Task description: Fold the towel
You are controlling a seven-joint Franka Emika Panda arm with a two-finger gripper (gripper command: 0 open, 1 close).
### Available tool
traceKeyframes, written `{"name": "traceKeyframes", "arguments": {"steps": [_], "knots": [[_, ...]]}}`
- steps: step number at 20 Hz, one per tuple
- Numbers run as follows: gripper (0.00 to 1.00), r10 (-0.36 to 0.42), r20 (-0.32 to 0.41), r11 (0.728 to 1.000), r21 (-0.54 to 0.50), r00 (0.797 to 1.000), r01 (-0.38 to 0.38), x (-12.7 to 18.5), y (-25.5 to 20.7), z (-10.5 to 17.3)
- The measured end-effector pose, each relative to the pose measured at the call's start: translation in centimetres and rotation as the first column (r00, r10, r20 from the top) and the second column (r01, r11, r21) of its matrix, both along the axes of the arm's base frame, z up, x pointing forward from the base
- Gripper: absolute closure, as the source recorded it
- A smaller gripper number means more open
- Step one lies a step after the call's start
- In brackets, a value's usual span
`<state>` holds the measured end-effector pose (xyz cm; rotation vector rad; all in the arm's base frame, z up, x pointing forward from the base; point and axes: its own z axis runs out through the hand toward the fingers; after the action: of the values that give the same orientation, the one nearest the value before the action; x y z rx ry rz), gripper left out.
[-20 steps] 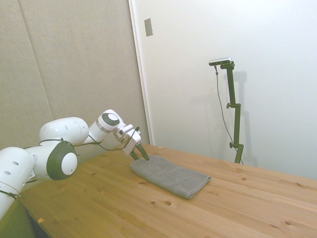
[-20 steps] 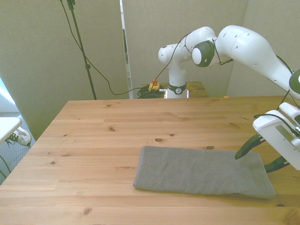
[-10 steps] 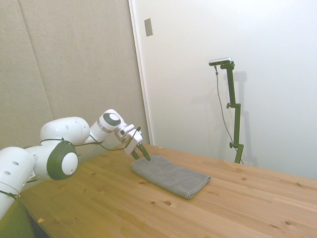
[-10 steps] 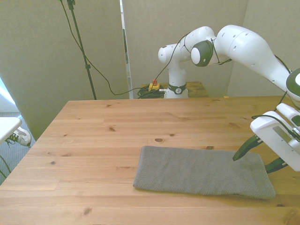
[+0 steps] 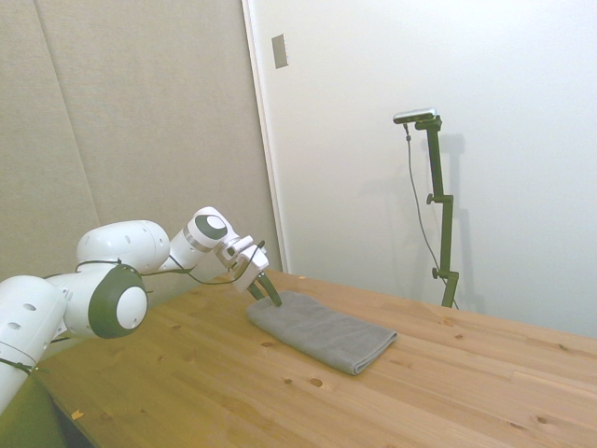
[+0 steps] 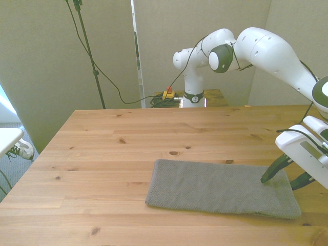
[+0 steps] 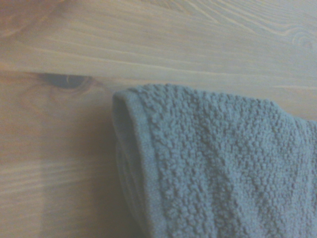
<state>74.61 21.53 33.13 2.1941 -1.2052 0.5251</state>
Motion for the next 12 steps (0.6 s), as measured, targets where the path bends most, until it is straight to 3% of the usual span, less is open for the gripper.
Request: {"name": "traceKeyframes", "arguments": {"steps": [8,12], "knots": [[1.00,0.015,-0.003,1.000,0.008,1.000,-0.015,-0.1,0.3,-0.5],[1.00,0.021,0.006,0.999,0.028,1.000,-0.021,-0.4,0.3,1.4]]}}
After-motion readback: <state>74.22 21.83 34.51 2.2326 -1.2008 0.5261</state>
